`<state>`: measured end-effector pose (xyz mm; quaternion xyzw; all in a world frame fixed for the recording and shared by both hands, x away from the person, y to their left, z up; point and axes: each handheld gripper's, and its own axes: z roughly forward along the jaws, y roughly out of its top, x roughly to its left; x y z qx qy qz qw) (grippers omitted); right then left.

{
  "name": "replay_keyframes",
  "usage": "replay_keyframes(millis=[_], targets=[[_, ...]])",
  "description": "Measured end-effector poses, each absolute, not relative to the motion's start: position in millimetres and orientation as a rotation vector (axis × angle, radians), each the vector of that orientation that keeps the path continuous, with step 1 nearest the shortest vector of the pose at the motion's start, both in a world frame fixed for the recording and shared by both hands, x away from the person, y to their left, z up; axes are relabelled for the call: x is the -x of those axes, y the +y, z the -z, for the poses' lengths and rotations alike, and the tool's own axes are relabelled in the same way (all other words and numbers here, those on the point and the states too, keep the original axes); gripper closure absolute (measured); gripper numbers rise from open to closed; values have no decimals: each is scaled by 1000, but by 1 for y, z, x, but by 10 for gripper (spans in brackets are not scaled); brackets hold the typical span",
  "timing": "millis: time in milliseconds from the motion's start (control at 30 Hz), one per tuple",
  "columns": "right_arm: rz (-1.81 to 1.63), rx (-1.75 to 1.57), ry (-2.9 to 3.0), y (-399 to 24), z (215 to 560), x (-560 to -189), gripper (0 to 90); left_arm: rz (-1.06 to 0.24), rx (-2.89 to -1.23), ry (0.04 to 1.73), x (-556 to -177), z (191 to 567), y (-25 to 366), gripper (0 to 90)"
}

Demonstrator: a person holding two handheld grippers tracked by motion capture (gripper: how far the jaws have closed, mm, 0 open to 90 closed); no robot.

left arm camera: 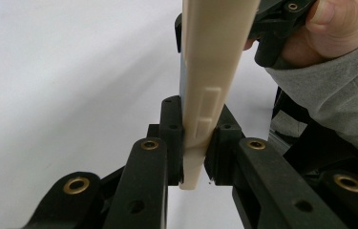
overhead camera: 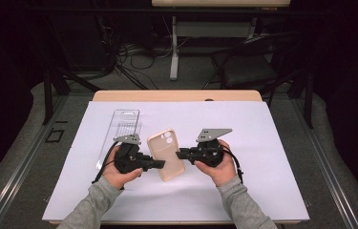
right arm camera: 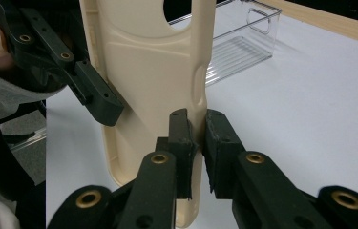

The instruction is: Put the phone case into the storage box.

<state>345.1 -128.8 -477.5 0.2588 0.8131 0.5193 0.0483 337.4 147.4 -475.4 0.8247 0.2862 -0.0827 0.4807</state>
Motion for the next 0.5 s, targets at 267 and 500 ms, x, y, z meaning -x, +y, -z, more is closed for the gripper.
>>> replay_keyframes(millis=[267, 500], targets=[[-1584, -789, 2465, -129, 477, -344, 830, 206, -1997, 705, -338, 476, 148, 794], [-1592, -795, 2456, -129, 477, -344, 831, 213, -1984, 714, -339, 476, 149, 792]])
